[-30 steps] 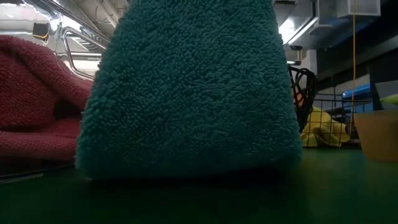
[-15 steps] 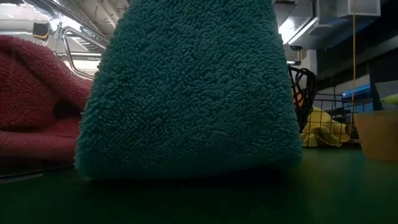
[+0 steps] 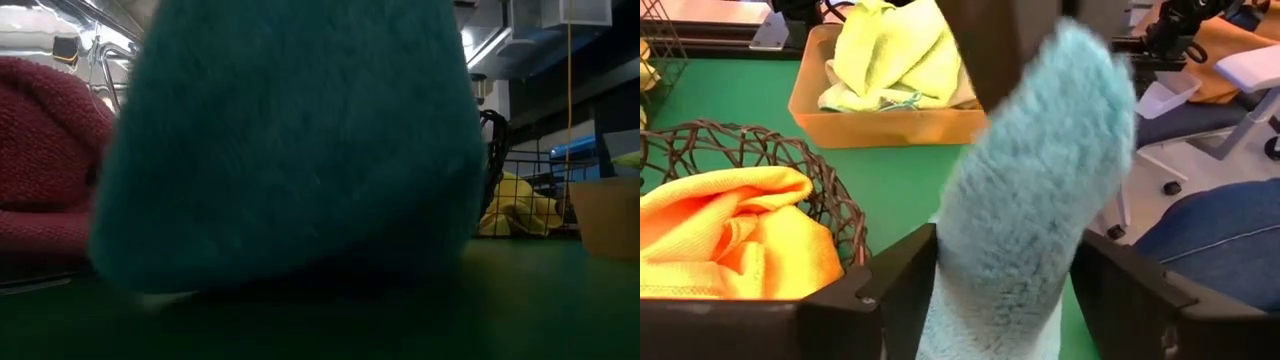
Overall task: Sort microfiber towel by color & place in baskets
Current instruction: Put the blue microfiber towel into the white bin
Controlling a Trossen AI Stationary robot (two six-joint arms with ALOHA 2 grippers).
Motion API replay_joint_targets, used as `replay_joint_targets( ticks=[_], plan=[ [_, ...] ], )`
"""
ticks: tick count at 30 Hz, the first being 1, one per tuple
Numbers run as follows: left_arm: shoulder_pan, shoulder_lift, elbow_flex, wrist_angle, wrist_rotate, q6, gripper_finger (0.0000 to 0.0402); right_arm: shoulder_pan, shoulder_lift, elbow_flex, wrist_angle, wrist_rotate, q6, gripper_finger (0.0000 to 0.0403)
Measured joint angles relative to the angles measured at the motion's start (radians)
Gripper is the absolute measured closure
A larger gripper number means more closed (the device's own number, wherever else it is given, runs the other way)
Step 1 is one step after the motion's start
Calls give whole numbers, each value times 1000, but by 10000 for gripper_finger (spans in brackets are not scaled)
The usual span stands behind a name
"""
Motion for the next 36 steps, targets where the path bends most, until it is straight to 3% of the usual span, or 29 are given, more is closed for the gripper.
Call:
replay_joint_targets(
  ticks=[4, 16, 26, 36],
  plan=[
    [4, 0, 0, -1, 0, 9, 221, 0, -17, 0, 13, 23, 0, 395],
    [13, -3, 2, 8, 14, 25, 391, 0, -25, 50, 1, 22, -48, 395],
    [29, -76, 2, -5, 19, 18, 397, -1, -24, 136, -50, 22, -52, 389],
    [80, -211, 0, -8, -23, 19, 398, 0, -24, 330, -233, 22, -58, 257]
  ],
)
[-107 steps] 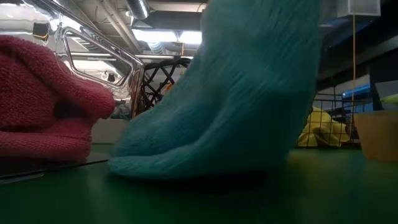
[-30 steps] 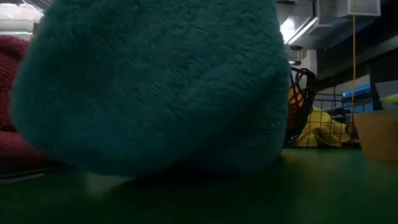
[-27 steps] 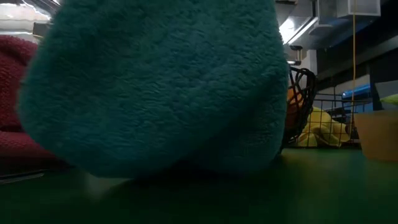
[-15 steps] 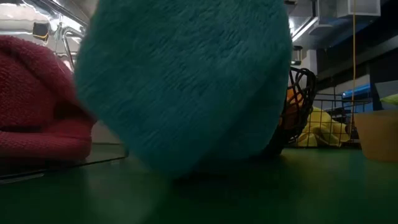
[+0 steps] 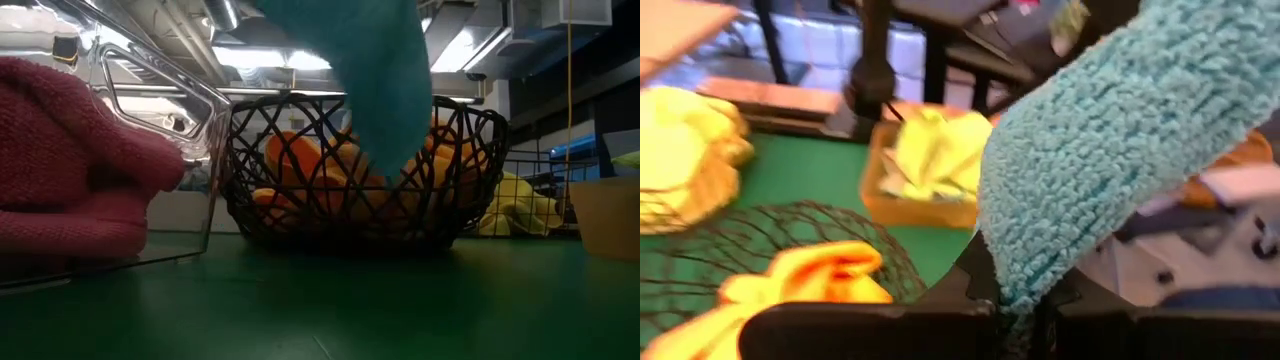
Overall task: Sort microfiber towel by color & place in baskets
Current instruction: Put the blue microfiber towel into the white bin
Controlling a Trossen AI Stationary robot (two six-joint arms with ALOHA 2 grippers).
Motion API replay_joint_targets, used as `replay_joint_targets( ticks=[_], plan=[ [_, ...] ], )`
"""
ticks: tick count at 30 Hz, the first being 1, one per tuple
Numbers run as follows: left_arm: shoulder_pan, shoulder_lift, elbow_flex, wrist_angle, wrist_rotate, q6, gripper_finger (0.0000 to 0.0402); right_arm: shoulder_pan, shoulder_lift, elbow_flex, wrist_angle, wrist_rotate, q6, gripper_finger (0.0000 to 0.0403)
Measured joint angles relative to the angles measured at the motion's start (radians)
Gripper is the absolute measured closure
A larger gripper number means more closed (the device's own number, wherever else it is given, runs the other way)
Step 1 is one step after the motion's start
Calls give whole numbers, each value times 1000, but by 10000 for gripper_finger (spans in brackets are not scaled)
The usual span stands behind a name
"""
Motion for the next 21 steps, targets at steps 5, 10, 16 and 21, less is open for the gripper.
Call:
replay_joint_targets(
  ticks=[5, 10, 16, 21],
  plan=[
    [70, -101, 0, 2, -30, 56, 398, 0, -2, 179, -233, -11, 48, 226],
    [167, -213, 0, 2, -99, 130, 399, 0, -3, 288, -430, -18, 93, 225],
    [321, -314, 0, 4, -135, 212, 399, 0, -11, 263, -542, 8, 94, 226],
    [456, -335, 0, -64, -143, 217, 399, 0, -11, 263, -602, 10, 94, 226]
  ],
)
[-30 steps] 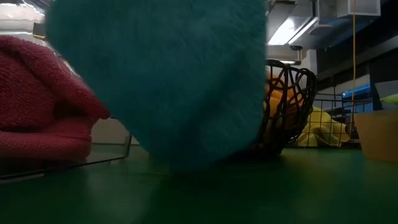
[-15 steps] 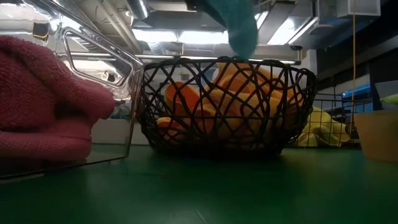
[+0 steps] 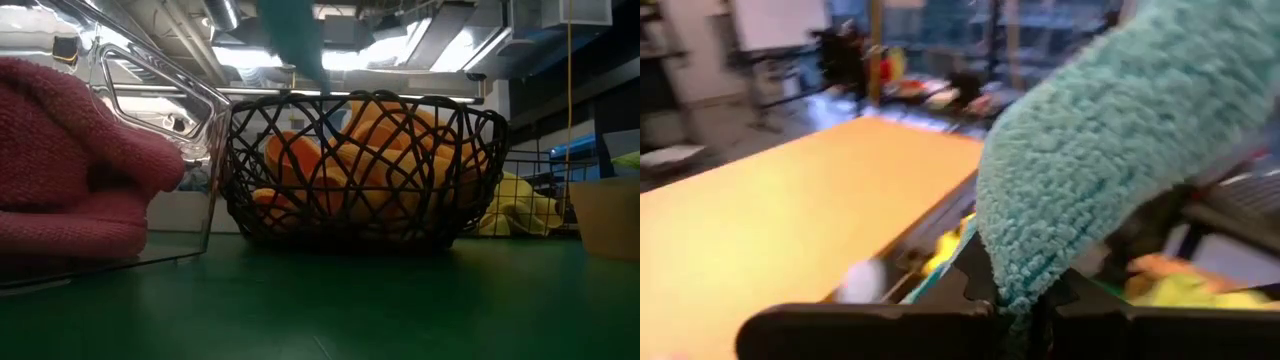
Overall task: Sort microfiber towel by color & place in baskets
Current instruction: Put the blue microfiber towel into the white bin
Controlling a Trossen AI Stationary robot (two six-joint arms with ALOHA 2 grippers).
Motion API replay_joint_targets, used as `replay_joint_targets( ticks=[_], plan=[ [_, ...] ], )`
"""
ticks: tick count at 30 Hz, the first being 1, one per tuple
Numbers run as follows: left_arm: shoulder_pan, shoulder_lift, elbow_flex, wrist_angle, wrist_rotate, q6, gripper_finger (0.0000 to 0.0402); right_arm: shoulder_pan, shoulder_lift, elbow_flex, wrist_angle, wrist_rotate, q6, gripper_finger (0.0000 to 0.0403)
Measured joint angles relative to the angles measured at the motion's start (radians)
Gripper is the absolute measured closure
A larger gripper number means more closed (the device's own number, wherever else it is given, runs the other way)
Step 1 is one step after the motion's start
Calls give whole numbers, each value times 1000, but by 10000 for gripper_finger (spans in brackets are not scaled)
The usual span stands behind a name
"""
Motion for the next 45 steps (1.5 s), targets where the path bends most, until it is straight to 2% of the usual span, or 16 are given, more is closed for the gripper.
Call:
replay_joint_targets(
  ticks=[7, 11, 14, 18, 21, 24, 28, 32, 37, 40, 45],
  plan=[
    [166, 15, -46, -251, 1, -69, 399, 0, -22, -1, -103, 36, 33, 226],
    [231, 13, -140, -312, -2, -107, 399, 0, -43, -1, -150, 107, 104, 226],
    [277, 14, -211, -323, 1, -112, 399, 0, -67, -13, -147, 120, 105, 226],
    [343, 15, -269, -317, -11, -113, 399, 0, -129, -106, -147, 165, 140, 226],
    [368, 11, -250, -305, -33, -107, 399, 0, -193, -235, -136, 232, 193, 226],
    [381, -3, -197, -292, -24, -61, 399, -1, -278, -418, -44, 291, 222, 226],
    [379, -29, -99, -291, -8, -19, 399, -28, -408, -694, 134, 292, 215, 226],
    [368, -59, -15, -296, 44, -1, 399, -93, -546, -984, 364, 239, 211, 226],
    [339, -91, 13, -315, 116, -7, 399, -179, -669, -1285, 731, 108, 173, 226],
    [319, -99, 13, -355, 119, -14, 399, -219, -699, -1406, 893, 25, 119, 226],
    [307, -100, 13, -425, 118, -31, 399, -260, -707, -1507, 1020, -66, 111, 226]
  ],
)
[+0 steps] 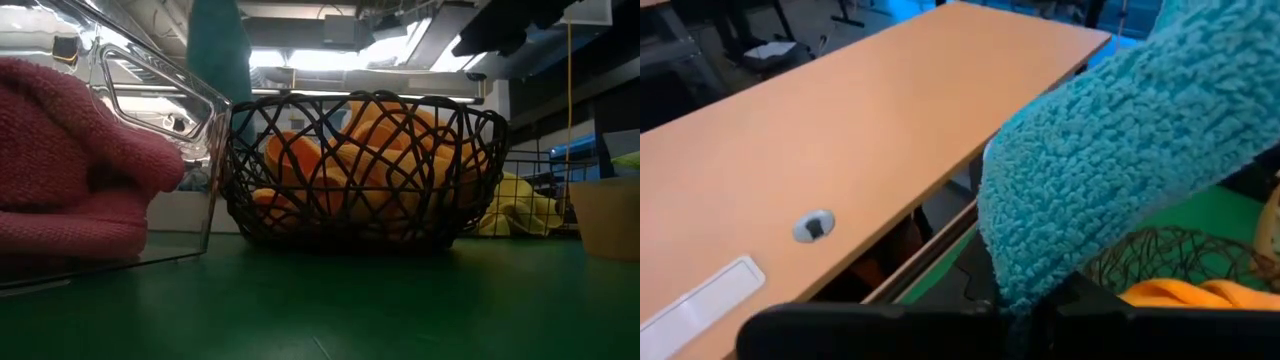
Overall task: Sort microfiber towel by color & place in baskets
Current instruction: Put the blue microfiber towel into the white bin
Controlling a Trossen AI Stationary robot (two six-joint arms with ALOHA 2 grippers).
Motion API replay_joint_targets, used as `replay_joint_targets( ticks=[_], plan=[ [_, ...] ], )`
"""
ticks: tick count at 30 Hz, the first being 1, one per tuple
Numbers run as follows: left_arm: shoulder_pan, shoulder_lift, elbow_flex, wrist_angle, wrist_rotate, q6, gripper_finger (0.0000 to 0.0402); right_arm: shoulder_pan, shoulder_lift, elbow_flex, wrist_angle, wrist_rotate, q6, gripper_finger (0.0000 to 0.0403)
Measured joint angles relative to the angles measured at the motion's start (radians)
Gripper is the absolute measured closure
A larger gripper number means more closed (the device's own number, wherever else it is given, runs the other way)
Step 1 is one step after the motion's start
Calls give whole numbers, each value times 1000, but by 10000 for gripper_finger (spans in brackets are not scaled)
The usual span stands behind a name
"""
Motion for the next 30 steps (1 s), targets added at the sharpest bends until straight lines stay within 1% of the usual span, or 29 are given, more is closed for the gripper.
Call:
replay_joint_targets(
  ticks=[4, 7, 11, 17, 21, 26, 30],
  plan=[
    [-2, 4, -20, -7, -4, 0, 399, -5, 0, -21, 14, -15, -1, 226],
    [-2, 17, -52, -7, -42, 4, 399, -4, 0, -25, 9, -17, -5, 226],
    [-1, 35, -126, 31, -71, 9, 399, -3, 0, -25, 12, -16, -11, 226],
    [-1, 78, -273, 72, -69, 21, 399, -3, 0, -25, 9, -17, -14, 226],
    [-1, 110, -404, 132, -61, 2, 399, -2, 0, -25, 8, -17, -15, 226],
    [3, 149, -574, 250, 27, -27, 399, -2, 0, -25, 8, -17, -14, 226],
    [16, 182, -682, 354, 59, -33, 399, -2, 0, -25, 8, -17, -14, 226]
  ],
)
